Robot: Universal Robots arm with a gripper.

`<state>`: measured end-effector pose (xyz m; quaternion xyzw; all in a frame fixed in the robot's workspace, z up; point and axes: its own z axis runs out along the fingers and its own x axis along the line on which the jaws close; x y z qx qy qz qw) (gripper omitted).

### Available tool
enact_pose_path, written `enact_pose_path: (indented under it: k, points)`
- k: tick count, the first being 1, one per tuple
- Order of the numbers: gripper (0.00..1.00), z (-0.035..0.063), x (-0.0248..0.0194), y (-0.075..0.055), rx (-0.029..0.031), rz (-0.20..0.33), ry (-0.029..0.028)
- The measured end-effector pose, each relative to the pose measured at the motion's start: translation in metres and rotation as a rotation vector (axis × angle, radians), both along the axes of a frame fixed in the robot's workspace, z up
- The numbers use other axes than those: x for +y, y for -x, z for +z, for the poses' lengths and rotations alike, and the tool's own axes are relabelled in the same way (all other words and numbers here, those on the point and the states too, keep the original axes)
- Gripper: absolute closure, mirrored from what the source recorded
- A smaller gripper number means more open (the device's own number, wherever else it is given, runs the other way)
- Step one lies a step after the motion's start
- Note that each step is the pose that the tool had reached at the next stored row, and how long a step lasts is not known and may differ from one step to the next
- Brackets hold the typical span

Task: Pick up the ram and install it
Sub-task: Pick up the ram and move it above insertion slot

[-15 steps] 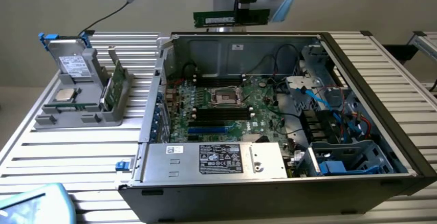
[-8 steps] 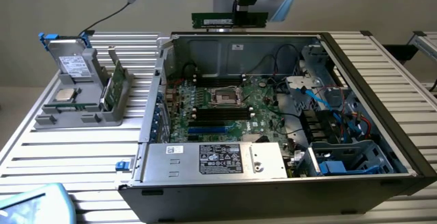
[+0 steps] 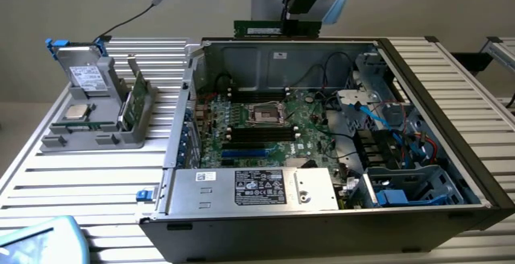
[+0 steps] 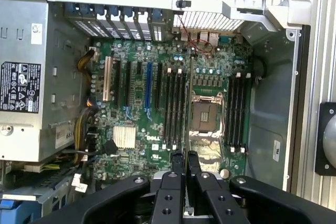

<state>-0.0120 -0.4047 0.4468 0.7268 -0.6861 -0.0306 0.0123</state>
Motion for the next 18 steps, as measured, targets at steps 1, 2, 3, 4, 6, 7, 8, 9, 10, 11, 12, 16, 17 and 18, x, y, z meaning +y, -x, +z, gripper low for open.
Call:
enact_pose_path:
  k: [1, 2, 3, 4, 6, 7, 8, 9, 10, 11, 12, 16, 17, 18]
  points:
    - [0.86, -0.0013, 0.0, 0.0, 0.0007, -0.002, -0.0009]
    - [0.86, -0.0031, 0.0, 0.0, 0.0007, -0.003, -0.0015]
    - [0.86, -0.005, 0.0, 0.0, 0.0007, -0.005, -0.0023]
    - [0.86, -0.0068, 0.0, 0.0, 0.0007, -0.007, -0.0031]
    - [0.86, -0.0104, -0.0001, 0.0, 0.0007, -0.009, -0.0046]
    - [0.86, -0.0123, -0.0001, 0.0, 0.0007, -0.011, -0.0053]
    - [0.86, -0.0142, -0.0001, 0.0, 0.0007, -0.012, -0.006]
    - [0.86, -0.016, -0.0001, 0.001, 0.0007, -0.013, -0.0064]
    - [0.86, -0.0177, -0.0001, 0.001, 0.0007, -0.015, -0.0067]
    - [0.86, -0.0196, -0.0001, 0.001, 0.0007, -0.016, -0.0072]
    - [0.86, -0.0213, -0.0001, 0.001, 0.0006, -0.018, -0.0076]
    - [0.86, -0.0277, -0.0002, 0.002, 0.0007, -0.026, -0.0102]
    - [0.86, -0.0291, -0.0003, 0.003, 0.0007, -0.028, -0.011]
    - [0.86, -0.0304, -0.0005, 0.004, 0.0007, -0.03, -0.0116]
